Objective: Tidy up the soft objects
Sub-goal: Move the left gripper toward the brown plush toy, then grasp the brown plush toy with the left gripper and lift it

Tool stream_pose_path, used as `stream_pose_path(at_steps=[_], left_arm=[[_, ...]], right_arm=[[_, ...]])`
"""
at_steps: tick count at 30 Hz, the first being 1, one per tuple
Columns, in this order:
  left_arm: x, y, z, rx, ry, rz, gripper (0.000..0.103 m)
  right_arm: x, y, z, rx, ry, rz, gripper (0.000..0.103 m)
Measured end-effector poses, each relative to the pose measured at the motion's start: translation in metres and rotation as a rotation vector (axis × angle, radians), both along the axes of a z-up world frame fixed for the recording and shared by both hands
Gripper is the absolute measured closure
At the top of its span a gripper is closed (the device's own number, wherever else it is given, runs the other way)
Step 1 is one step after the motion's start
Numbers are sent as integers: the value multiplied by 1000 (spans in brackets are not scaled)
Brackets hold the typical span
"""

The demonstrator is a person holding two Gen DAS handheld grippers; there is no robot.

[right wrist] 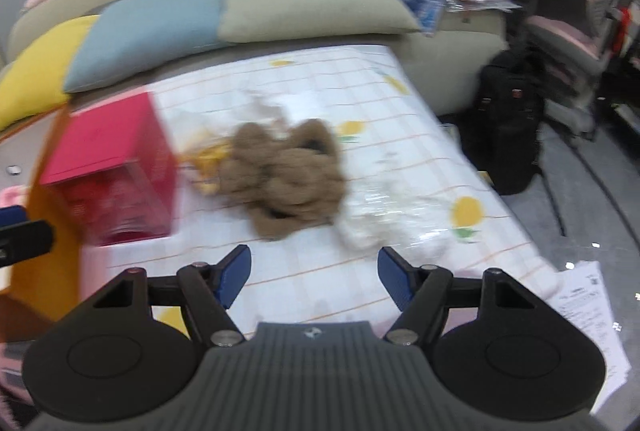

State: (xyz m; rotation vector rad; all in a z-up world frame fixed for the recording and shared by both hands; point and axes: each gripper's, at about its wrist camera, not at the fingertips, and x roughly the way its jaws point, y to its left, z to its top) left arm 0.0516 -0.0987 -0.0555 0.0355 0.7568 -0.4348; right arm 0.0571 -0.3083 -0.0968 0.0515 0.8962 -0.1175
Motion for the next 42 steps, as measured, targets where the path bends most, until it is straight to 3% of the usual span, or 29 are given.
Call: stream_pose_path(at_steps=[4, 9, 13, 17, 22, 27, 30, 31, 34, 42], left_arm=[[20, -33, -11, 102, -3, -147, 32], [45, -68, -26, 249, -27, -246, 31], [66, -93, -40, 359, -33, -276, 31], [82, -115, -60, 448, -42, -323, 31], [99, -132, -92, 565, -27, -344, 31], [98, -143, -110, 661, -73, -387, 31], [97, -148, -115, 696, -90, -398, 36], [98, -150, -115, 704, -93, -393, 49], [100, -151, -116, 693, -74, -365, 63], [90, -145, -94, 602, -66, -282, 74]], right_arm=[[21, -28, -14, -161, 41, -13, 34], [44, -45, -38, -239, 76, -12, 31], [58, -49, -63, -182, 178, 28, 35], [62, -52, -68, -153, 193, 37, 35], [68, -68, -74, -77, 223, -39, 35], [75, -69, -81, -31, 248, -42, 55], [75, -65, -82, -41, 248, -32, 62], [74, -65, -81, -43, 246, -32, 64], [73, -65, -80, -45, 241, -34, 68], [69, -65, -75, -56, 215, -32, 74]])
